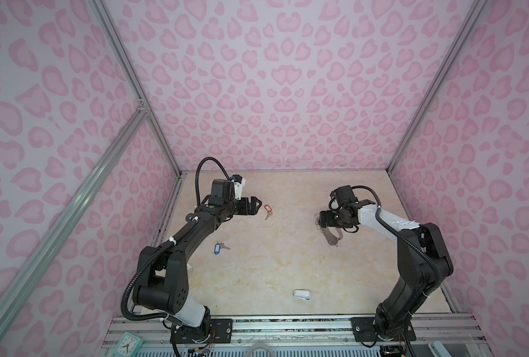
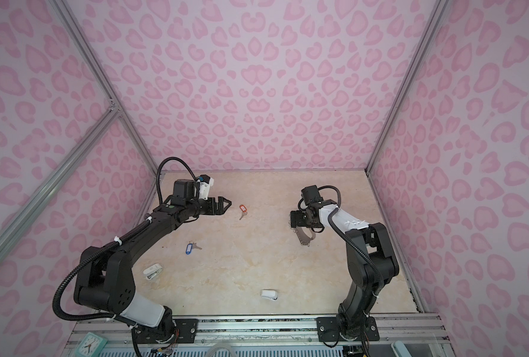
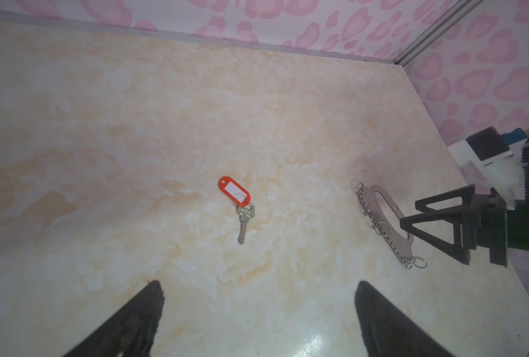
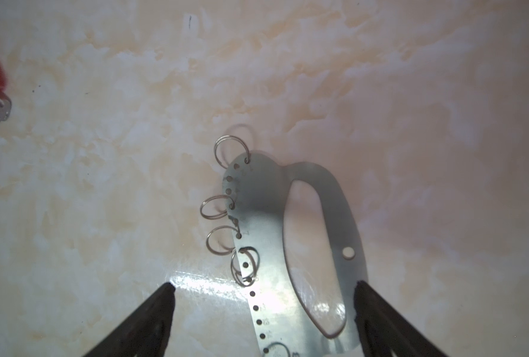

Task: Put the keys on the keyring
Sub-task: 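Raise the left arm forward while the right gripper moves over the metal keyring plate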

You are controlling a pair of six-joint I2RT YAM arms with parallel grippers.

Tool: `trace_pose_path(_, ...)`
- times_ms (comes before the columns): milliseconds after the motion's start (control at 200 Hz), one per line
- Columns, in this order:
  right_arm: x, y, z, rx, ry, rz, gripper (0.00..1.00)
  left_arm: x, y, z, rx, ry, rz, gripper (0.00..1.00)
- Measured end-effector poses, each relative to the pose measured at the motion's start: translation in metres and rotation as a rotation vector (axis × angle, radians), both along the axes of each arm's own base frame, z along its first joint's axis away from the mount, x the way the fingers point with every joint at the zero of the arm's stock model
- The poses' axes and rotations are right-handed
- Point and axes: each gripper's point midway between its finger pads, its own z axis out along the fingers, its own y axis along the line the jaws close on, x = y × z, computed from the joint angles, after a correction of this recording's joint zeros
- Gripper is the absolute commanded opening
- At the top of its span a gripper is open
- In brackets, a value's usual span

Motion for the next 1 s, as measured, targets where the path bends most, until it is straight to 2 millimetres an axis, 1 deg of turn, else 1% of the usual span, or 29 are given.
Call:
trace_pose_path(120, 0.001, 0.001, -0.006, 0.008, 0.014, -0.014, 0.90, 0.001, -0.001, -0.003, 0.007, 0.013, -0.007, 0.98)
trace_pose_path(270, 0.003, 0.008, -0.011, 0.025, 0.029, -0.003, 0.88, 0.000, -0.002, -0.007, 0.016, 0.037, -0.017, 0.98)
trace_pose_path(410, 0.001, 0.011, -0.023, 0.029, 0.062, 0.005, 0.88, 0.002, -0.006, -0.002, 0.019, 0.032, -0.030, 0.98)
trace_pose_path(660, -0.008, 0.015, -0.033, 0.032, 0.086, 0.011, 0.88, 0.013, -0.013, 0.008, 0.031, 0.007, -0.049, 0.98)
trace_pose_path(785, -0.010, 0.022, -0.035, 0.040, 0.083, 0.029, 0.88, 0.016, -0.015, 0.012, 0.036, -0.008, -0.056, 0.98)
trace_pose_path(1000, -0.013, 0.038, -0.036, 0.053, 0.057, 0.069, 0.88, 0.017, -0.013, 0.008, 0.049, -0.002, -0.053, 0.98)
